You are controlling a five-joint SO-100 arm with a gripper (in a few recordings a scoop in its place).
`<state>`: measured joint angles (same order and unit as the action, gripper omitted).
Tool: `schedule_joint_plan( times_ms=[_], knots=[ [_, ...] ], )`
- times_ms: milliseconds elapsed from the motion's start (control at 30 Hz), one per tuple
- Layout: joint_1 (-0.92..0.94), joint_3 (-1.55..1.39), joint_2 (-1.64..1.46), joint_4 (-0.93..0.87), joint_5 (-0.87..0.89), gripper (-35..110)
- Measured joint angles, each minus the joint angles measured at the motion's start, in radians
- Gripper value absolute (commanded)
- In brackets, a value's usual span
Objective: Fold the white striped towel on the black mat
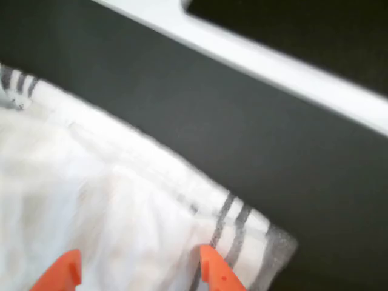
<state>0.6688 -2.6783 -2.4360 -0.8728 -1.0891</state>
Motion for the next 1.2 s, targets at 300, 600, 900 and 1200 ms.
schedule_joint_plan(
  times_ms=[300, 600, 900, 1200],
  knots=[
    [0.011, 0.193, 0.008, -0.436, 0.311, 33],
    [-0.009, 0.198, 0.005, -0.574, 0.403, 39],
    [-0.020, 0.037, -0.046, -0.520, 0.370, 23],
    [-0.034, -0.107, -0.097, -0.394, 0.290, 18]
  ],
)
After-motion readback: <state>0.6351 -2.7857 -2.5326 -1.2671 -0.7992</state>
